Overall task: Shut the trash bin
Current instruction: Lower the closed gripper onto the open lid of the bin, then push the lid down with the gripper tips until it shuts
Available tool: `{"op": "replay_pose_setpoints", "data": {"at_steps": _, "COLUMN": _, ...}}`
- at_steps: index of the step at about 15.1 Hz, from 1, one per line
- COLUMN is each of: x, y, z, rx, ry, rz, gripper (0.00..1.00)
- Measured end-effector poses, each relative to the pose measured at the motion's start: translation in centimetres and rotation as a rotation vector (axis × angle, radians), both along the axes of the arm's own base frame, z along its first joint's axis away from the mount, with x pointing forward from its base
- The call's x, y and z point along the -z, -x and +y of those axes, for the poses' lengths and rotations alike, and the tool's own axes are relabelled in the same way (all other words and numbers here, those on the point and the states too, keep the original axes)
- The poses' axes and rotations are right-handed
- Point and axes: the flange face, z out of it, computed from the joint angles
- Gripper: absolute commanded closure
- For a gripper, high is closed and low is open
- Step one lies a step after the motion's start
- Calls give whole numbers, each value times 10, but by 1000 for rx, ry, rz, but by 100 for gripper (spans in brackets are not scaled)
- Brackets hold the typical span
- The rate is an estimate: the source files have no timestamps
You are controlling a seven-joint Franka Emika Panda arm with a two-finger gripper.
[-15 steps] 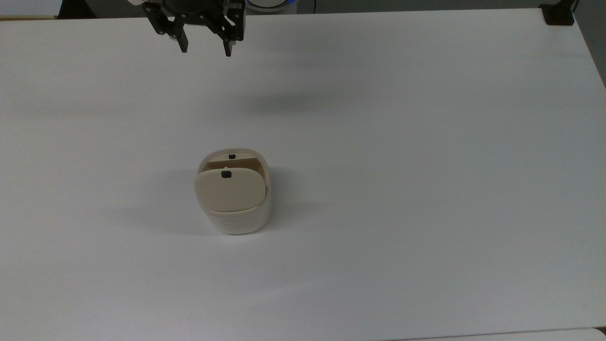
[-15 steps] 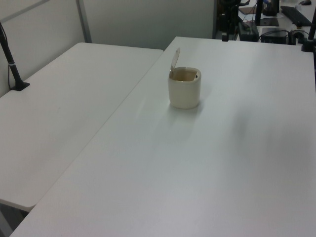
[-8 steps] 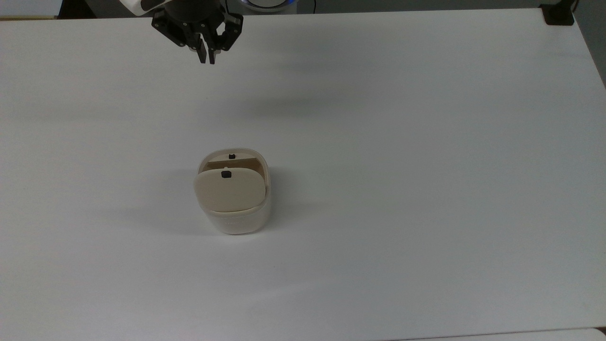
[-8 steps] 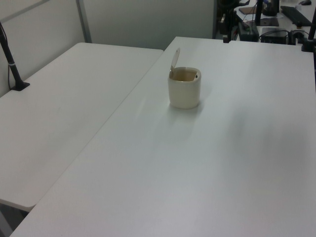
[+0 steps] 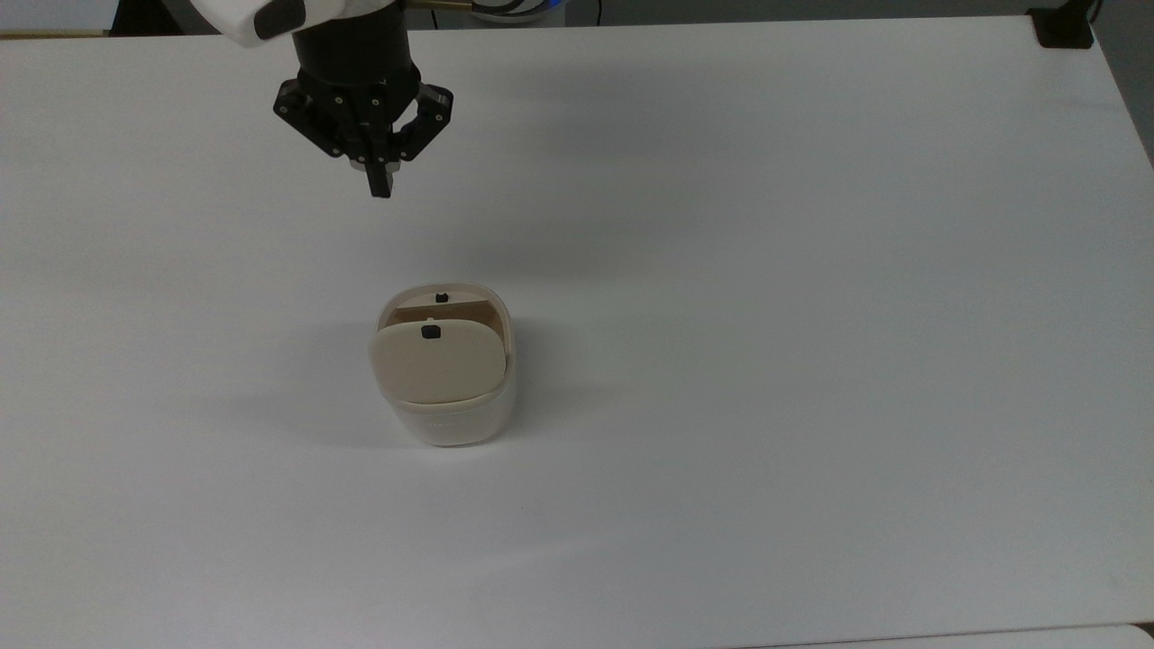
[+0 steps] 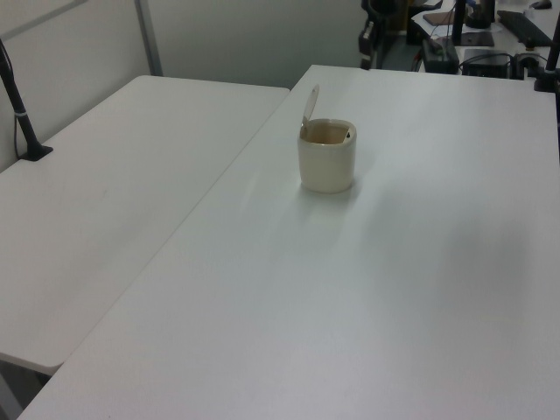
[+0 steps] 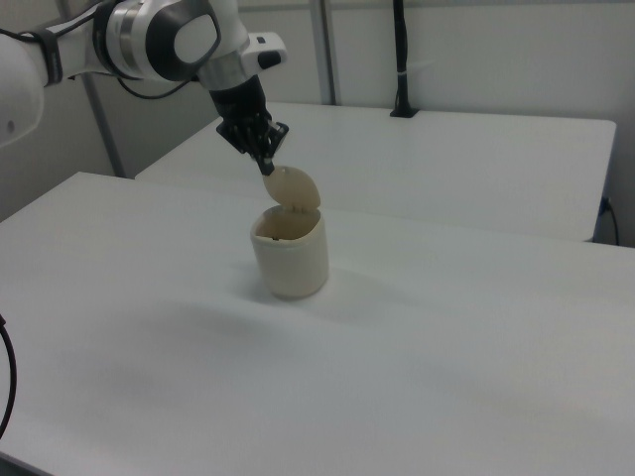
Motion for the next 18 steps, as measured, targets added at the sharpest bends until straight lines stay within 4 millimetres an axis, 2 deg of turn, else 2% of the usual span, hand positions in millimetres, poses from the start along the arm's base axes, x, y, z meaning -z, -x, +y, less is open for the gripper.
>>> {"op": "replay_pose_setpoints", "data": {"at_steps": 3, "x": -18, "y": -12, "z": 4, "rx": 6, "ry": -32, "rz": -158, "gripper": 100}}
{"op": "replay_pose_setpoints", "data": {"at_steps": 5, "x": -20, "y": -24, "z": 5, "rx": 33, "ry": -41, "rz": -253, "gripper": 100}}
{"op": "replay_pose_setpoints", "data": {"at_steps": 9, "x": 4, "y": -47, "z": 23, "rx": 26, "ry": -46, "rz": -328, "gripper": 100}}
{"op": "replay_pose_setpoints", "data": {"at_steps": 14, "x": 45, "y": -69, "z": 53, "rx": 8, "ry": -53, "rz": -296, "gripper": 100}}
{"op": "replay_pose_setpoints", "data": {"at_steps": 18, "x": 59, "y": -74, "z": 57, "rx": 15, "ry": -45, "rz": -279, "gripper": 100}}
